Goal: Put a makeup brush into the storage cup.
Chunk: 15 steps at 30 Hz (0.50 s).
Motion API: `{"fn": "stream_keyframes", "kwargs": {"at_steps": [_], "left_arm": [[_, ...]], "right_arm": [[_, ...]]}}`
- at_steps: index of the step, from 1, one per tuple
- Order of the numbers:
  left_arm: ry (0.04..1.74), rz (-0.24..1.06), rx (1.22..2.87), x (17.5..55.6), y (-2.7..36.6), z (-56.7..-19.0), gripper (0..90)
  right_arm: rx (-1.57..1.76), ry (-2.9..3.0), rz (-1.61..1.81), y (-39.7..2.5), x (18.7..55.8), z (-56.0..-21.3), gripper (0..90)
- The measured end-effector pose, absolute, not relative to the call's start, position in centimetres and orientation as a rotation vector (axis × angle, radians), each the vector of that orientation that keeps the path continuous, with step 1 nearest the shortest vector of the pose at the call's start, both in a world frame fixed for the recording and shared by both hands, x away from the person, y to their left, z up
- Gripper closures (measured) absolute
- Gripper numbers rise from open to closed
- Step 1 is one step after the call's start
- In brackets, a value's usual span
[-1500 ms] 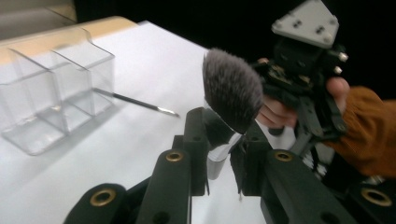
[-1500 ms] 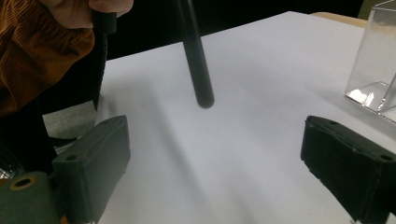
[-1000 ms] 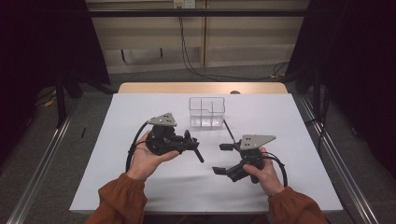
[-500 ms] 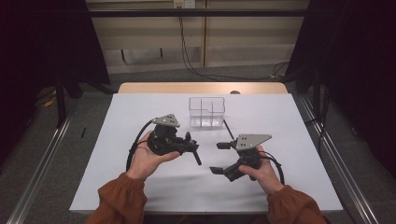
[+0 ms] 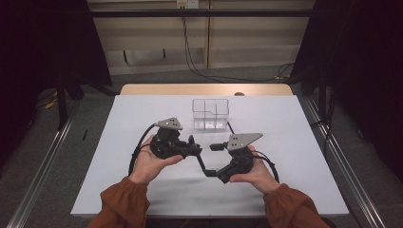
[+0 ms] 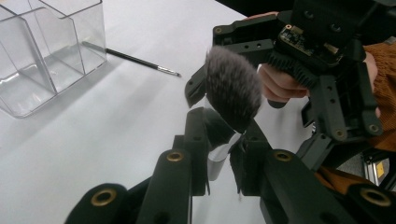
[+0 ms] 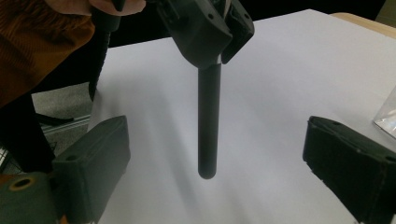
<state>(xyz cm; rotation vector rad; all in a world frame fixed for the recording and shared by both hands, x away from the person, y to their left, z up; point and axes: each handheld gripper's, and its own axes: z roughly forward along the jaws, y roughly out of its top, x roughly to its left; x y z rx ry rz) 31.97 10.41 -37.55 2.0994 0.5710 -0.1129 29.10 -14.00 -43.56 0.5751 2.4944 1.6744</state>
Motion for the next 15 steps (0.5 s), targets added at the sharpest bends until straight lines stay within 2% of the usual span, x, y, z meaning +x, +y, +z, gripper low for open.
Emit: {"fn": "stream_keyframes", "kwargs": {"at_steps": [3, 6, 15], "left_arm": [[0.568, -0.113, 2.106, 31.94, 10.27, -37.62, 78.2], [0.577, -0.118, 2.096, 31.91, 10.2, -37.76, 78.2], [0.576, -0.119, 2.103, 31.81, 9.87, -37.99, 78.3]], "right_arm": [[0.554, 2.492, 1.687, -13.7, 29.31, -43.76, 21.5], [0.549, 2.47, 1.671, -13.52, 29.3, -43.85, 24.1], [0.551, 2.486, 1.705, -13.24, 29.33, -44.09, 51.4]]}}
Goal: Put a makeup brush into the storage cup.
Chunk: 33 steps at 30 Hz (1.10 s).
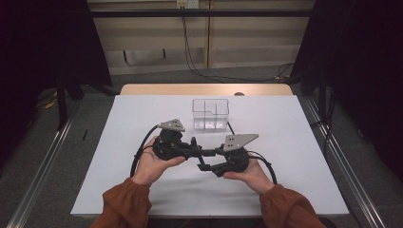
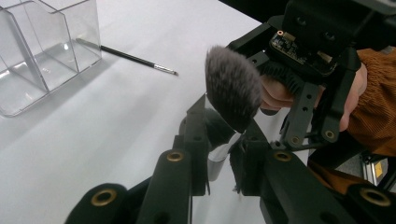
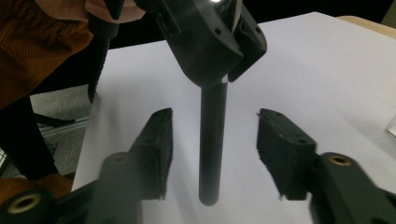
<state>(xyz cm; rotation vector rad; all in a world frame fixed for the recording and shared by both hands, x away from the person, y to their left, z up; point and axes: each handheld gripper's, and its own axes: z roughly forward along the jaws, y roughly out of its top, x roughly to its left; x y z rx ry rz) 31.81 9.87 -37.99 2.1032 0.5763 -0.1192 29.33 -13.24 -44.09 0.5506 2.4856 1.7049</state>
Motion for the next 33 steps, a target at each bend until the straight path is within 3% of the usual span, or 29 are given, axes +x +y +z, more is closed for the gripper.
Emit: {"fn": "stream_keyframes", "kwargs": {"at_steps": [6, 14, 33], "left_arm": [[0.582, -0.118, 2.1, 31.89, 9.81, -38.21, 78.3], [0.583, -0.116, 2.103, 31.76, 9.57, -38.39, 78.4], [0.58, -0.107, 2.06, 31.82, 9.64, -38.84, 78.0]], "right_arm": [[0.567, 2.495, 1.72, -13.36, 29.65, -44.25, 67.0], [0.561, 2.499, 1.739, -13.14, 29.61, -44.3, 78.8], [0.575, 2.484, 1.709, -13.27, 29.53, -44.17, 79.9]]}}
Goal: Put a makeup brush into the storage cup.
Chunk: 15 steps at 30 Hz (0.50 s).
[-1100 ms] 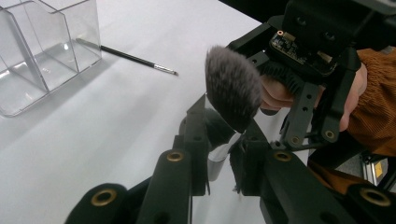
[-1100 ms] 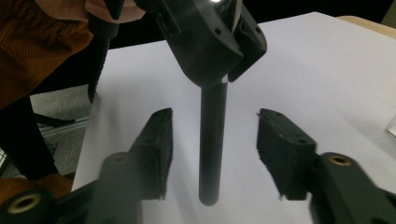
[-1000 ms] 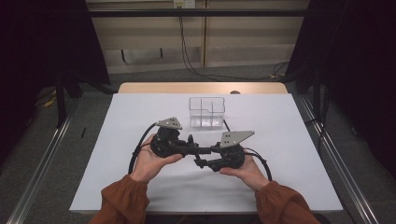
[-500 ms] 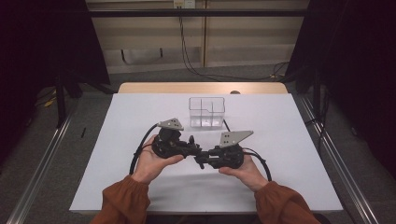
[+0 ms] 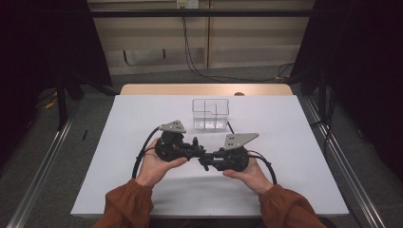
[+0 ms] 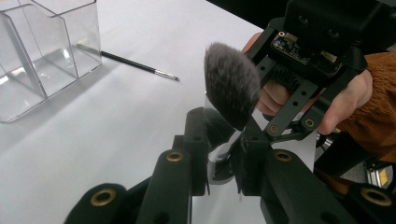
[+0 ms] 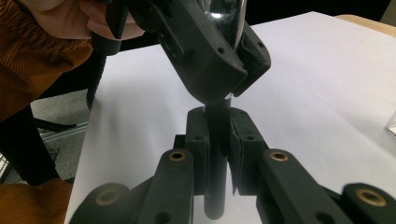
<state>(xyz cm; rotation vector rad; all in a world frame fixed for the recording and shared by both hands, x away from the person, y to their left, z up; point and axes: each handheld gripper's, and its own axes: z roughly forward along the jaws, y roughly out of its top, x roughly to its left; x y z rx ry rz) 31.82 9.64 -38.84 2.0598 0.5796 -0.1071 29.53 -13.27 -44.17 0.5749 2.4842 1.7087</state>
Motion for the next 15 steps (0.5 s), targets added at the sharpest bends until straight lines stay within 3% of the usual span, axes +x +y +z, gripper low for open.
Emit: {"fn": "stream_keyframes", "kwargs": {"at_steps": [8, 15], "left_arm": [[0.572, -0.095, 2.05, 31.71, 9.74, -38.98, 74.5], [0.571, -0.031, 2.021, 31.52, 9.96, -39.02, 65.3]], "right_arm": [[0.592, 2.457, 1.718, -13.45, 29.47, -43.92, 79.9], [0.605, 2.439, 1.719, -13.93, 29.6, -43.78, 79.9]]}}
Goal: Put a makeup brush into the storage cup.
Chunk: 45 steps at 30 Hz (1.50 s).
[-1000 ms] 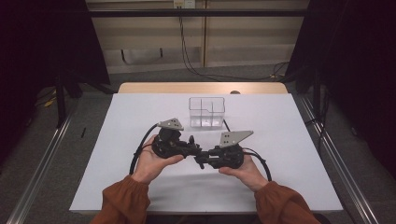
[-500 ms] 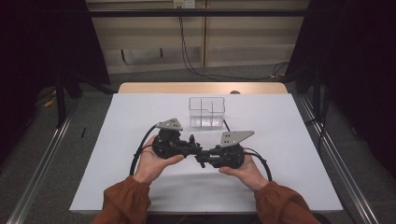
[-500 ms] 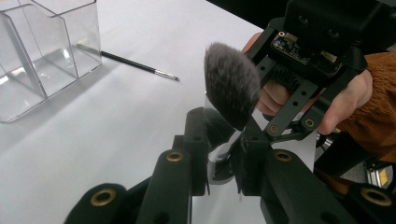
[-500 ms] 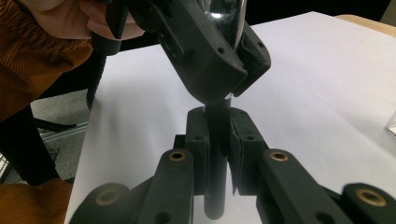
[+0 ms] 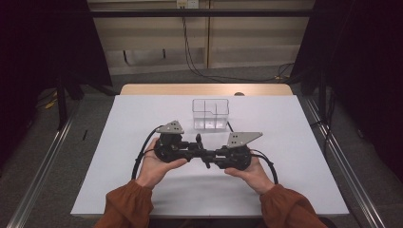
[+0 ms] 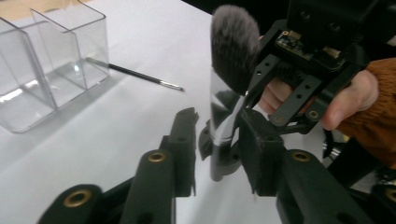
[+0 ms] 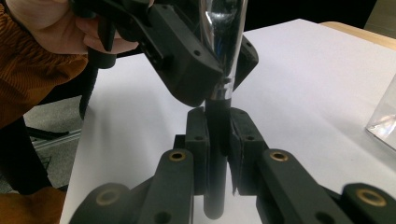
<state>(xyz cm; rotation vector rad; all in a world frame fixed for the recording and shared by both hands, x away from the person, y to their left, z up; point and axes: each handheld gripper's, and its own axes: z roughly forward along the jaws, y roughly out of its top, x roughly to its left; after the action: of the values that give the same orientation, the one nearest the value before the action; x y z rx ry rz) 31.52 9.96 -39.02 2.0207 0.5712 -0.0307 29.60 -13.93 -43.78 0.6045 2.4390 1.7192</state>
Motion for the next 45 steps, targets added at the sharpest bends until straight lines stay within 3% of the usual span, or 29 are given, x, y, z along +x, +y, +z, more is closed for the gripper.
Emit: {"fn": "stream_keyframes", "kwargs": {"at_steps": [7, 13, 28, 35, 45], "left_arm": [[0.594, 0.031, 2.0, 31.2, 10.4, -39.1, 49.9], [0.61, 0.077, 1.983, 30.5, 11.0, -39.1, 45.4], [0.694, 0.16, 1.942, 30.1, 13.3, -40.0, 15.0], [0.716, 0.178, 1.902, 29.9, 14.4, -40.3, 6.7], [0.725, 0.267, 1.869, 29.4, 16.0, -40.7, 4.1]], "right_arm": [[0.618, 2.431, 1.71, -14.1, 29.6, -43.8, 79.9], [0.63, 2.425, 1.707, -14.3, 29.7, -43.8, 79.9], [0.645, 2.419, 1.702, -14.5, 29.7, -43.8, 79.8], [0.653, 2.411, 1.704, -14.7, 29.6, -43.8, 79.8], [0.686, 2.385, 1.699, -15.3, 29.7, -43.6, 79.8]]}}
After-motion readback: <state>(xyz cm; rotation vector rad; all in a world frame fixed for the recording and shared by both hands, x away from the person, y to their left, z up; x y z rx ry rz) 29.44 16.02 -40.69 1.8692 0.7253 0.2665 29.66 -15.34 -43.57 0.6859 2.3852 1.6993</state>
